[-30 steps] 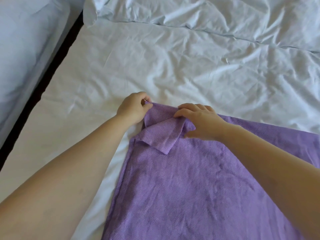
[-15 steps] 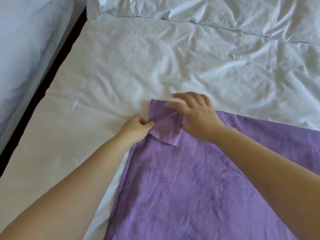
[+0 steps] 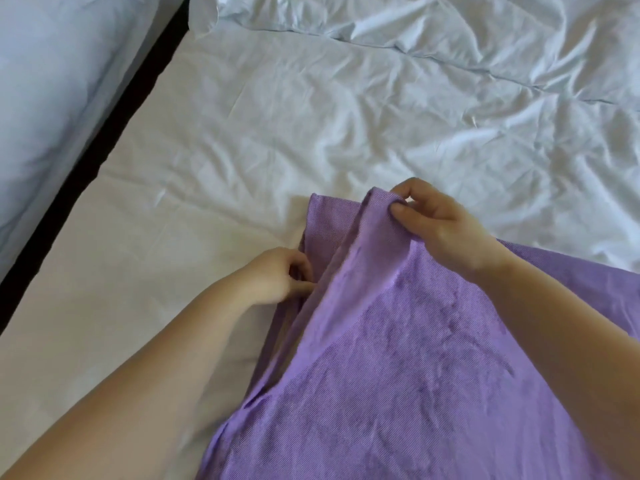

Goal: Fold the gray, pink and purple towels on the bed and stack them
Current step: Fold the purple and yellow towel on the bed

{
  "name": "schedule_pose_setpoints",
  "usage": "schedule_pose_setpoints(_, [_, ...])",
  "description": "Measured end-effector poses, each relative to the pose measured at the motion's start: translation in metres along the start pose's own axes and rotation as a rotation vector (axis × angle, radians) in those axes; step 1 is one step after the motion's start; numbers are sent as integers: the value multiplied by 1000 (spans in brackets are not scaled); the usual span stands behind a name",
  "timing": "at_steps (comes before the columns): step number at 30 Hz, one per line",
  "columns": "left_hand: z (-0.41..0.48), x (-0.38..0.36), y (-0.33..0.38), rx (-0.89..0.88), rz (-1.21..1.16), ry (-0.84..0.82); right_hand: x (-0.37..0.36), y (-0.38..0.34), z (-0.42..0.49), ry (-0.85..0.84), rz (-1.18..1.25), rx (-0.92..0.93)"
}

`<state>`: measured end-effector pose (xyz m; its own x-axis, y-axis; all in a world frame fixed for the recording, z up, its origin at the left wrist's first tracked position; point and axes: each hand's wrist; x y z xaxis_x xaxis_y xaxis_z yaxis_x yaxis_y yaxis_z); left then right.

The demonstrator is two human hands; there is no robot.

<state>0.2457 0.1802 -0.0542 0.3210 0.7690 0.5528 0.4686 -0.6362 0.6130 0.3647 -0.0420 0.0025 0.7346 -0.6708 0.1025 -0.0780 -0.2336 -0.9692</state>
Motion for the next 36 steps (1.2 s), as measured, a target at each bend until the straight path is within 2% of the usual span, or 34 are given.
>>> schedule_pose_setpoints(2, [-4, -2, -8, 39, 78, 161, -4, -1, 12, 81, -197, 30])
schedule_pose_setpoints(6, [-8, -6, -16, 64, -81, 343, -26, 10, 46, 175, -464, 55])
schedule_pose_setpoints(8, [-7, -7, -15, 152, -431, 359, -38, 20, 64, 152, -519, -5])
schedule_pose_setpoints(10, [-5, -4, -7, 233, -828, 256, -47, 32, 79, 102, -597, -73])
schedule_pose_setpoints(12, [5, 0, -1, 230, -916, 220, -52, 41, 88, 91, -707, -79])
schedule_pose_setpoints(16, [37, 10, 17, 137, -848, 352, -37, 52, 75, 194, -747, 18])
schedule_pose_setpoints(18, [52, 14, 29, 84, -817, 341, -14, 60, 54, 222, -778, 38])
schedule_pose_setpoints(20, [66, 16, 36, 52, -665, 335, 17, 71, 26, 216, -860, 14])
schedule_pose_setpoints(22, [74, 14, 43, 45, -499, 340, 52, 80, -3, 223, -976, -56])
schedule_pose_setpoints(24, [79, 13, 50, 27, -440, 313, 88, 87, -30, 243, -1066, -146])
schedule_pose_setpoints(30, [87, 33, 58, -45, -8, 193, 176, 99, -105, 146, -1227, -462])
schedule_pose_setpoints(36, [97, 45, 61, -26, 228, 207, 222, 96, -155, 189, -1401, -582])
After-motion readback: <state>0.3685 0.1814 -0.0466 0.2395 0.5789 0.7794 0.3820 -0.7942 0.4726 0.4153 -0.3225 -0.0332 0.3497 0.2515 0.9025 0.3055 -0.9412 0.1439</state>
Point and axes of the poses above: each hand's wrist, its own z-axis towards the middle knuckle, its own x-axis out of the back of the hand, y = z × x
